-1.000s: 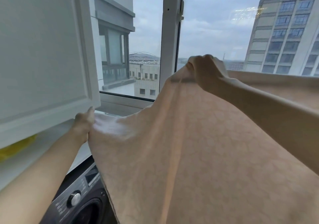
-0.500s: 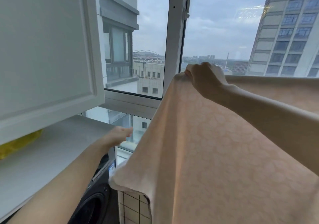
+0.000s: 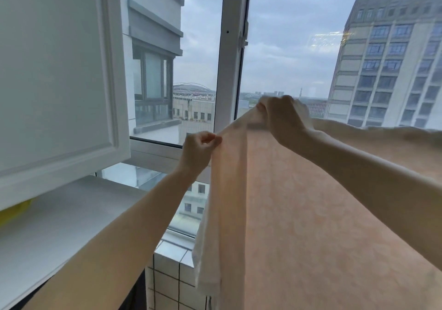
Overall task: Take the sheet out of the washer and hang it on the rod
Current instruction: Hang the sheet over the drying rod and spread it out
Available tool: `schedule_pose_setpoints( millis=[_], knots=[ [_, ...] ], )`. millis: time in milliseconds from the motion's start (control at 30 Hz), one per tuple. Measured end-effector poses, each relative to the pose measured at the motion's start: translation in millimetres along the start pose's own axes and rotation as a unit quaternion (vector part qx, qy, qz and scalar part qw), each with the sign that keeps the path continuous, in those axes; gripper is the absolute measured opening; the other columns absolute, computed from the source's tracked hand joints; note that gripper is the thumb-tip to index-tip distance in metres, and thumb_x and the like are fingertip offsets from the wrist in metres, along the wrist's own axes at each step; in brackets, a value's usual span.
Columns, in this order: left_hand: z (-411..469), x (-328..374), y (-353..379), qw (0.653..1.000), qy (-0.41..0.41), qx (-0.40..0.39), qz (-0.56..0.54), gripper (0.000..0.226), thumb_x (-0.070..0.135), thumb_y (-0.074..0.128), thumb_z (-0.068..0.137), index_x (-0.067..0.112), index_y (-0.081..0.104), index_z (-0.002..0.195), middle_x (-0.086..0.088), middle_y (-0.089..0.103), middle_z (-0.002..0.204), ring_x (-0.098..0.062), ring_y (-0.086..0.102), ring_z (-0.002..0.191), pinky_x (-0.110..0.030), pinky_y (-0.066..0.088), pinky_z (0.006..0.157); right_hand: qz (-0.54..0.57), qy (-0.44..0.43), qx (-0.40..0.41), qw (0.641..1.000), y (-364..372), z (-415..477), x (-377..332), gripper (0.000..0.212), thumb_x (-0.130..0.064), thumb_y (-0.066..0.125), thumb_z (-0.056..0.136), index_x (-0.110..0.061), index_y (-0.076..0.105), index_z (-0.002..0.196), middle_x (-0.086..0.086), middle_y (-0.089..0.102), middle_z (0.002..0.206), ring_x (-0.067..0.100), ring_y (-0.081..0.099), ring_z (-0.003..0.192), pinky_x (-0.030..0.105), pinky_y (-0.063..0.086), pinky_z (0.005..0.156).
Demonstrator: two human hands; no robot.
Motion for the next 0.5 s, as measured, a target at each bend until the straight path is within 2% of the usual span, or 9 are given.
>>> schedule_pose_setpoints(
  millis=[67,133,233,367,433,500],
  knots=[
    [14,17,-1,0.999,0.0,0.031,-0.019,0.016,0.014,0.071,0.085,0.0,0.073,0.095,-0.008,0.07,0.082,-0.013,0.062,0.07,-0.028,0.054,0.072,-0.009,0.048,0.016,0.999,-7,8,13,0.025,-0.021,0.043,0.099,-0.01,0.066,0.094,0.016,0.066,0.085,0.036,0.062,0.082,0.031,0.035,0.065],
    [27,32,-1,1.0,0.017,0.018,0.008,0.016,0.014,0.073,0.084,0.002,0.074,0.094,-0.01,0.072,0.083,-0.014,0.064,0.073,-0.029,0.055,0.076,-0.014,0.072,0.003,0.997,-10,8,22,0.028,-0.022,0.044,0.098,-0.01,0.067,0.088,0.015,0.063,0.08,0.033,0.059,0.075,0.03,0.034,0.065],
    [32,31,2,0.995,0.014,-0.04,0.096,0.01,0.015,0.071,0.086,0.008,0.075,0.09,-0.003,0.071,0.079,-0.015,0.065,0.076,-0.028,0.055,0.078,-0.01,0.038,-0.041,0.998,-6,-8,24,0.025,-0.02,0.047,0.095,-0.013,0.061,0.076,0.007,0.058,0.071,0.026,0.051,0.064,0.029,0.034,0.062],
    [28,35,6,0.995,-0.025,-0.074,0.064,0.011,0.01,0.063,0.09,0.012,0.073,0.093,-0.001,0.07,0.083,-0.013,0.065,0.079,-0.029,0.056,0.079,0.019,-0.011,-0.043,0.999,-4,-19,26,0.031,-0.026,0.043,0.098,-0.017,0.052,0.069,0.008,0.061,0.069,0.028,0.056,0.062,0.03,0.035,0.058],
    [28,45,8,0.993,0.007,-0.073,0.09,0.011,0.009,0.062,0.089,0.012,0.073,0.089,-0.002,0.07,0.082,-0.013,0.065,0.08,-0.026,0.053,0.077,0.022,-0.009,-0.044,0.999,-7,-15,25,0.033,-0.026,0.044,0.098,-0.016,0.053,0.068,0.006,0.06,0.067,0.028,0.057,0.063,0.029,0.035,0.058],
    [26,49,7,0.983,0.056,-0.048,0.169,0.01,0.009,0.064,0.087,0.009,0.073,0.085,-0.002,0.069,0.079,-0.012,0.063,0.075,-0.024,0.049,0.072,0.006,-0.016,-0.038,0.999,-10,-13,22,0.033,-0.027,0.043,0.099,-0.014,0.057,0.072,0.004,0.058,0.066,0.026,0.054,0.063,0.029,0.037,0.059]
  ],
)
Point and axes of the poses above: each hand's wrist, its own z-axis towards the middle knuckle, its own y-axis out of the palm, x = y × z, the point moved 1 cm from there along z, towards the middle knuckle
